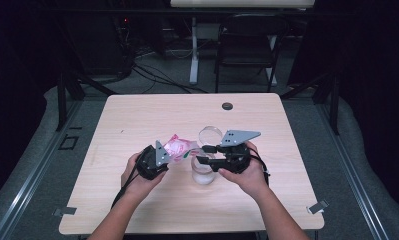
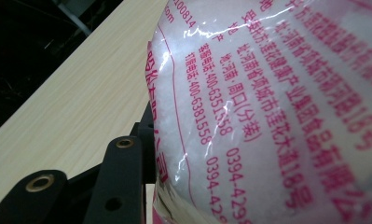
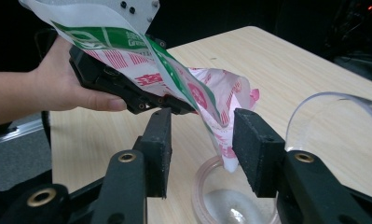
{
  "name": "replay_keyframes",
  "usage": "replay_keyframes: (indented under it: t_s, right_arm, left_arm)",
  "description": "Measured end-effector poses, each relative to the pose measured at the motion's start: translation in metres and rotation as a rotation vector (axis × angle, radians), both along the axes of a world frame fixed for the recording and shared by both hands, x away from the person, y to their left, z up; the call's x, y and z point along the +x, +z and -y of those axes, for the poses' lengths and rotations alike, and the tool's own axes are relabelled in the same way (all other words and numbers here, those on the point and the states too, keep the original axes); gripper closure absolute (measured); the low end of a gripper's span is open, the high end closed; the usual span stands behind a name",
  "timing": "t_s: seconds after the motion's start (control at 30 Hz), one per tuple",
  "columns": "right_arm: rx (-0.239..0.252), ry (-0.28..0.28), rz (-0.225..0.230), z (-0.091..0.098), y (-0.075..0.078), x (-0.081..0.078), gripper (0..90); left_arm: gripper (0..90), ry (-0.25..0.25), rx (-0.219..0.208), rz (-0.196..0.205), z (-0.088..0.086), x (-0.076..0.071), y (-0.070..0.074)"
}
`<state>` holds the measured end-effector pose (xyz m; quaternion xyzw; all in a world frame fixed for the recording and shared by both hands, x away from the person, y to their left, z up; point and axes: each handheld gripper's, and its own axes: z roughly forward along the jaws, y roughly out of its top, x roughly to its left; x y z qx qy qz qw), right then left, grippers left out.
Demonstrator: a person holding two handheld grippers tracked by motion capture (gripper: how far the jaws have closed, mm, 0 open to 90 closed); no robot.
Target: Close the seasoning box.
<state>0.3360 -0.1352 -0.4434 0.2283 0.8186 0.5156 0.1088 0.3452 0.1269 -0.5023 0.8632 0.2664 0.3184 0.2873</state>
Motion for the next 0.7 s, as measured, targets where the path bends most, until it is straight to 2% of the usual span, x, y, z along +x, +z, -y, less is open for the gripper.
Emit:
replay_keyframes:
  t_s: [0.07,0.13,0.33,0.7]
  right_arm:
    - [-0.006,0.001,0.013,0.0,0.001,-0.002,57.0]
    - [-0.011,0.002,0.029,-0.001,0.002,-0.003,56.3]
    - [-0.031,0.002,0.071,-0.004,0.006,-0.005,54.6]
    - [-0.032,0.021,0.086,-0.007,0.007,-0.007,56.9]
  left_arm:
    - [60.3,-0.006,0.008,0.001,0.002,0.0,0.001]
    - [60.3,-0.027,0.044,0.001,0.006,0.002,0.004]
    - [60.4,-0.038,0.093,0.005,0.012,0.002,0.007]
    - [60.4,-0.051,0.142,0.006,0.016,0.001,0.006]
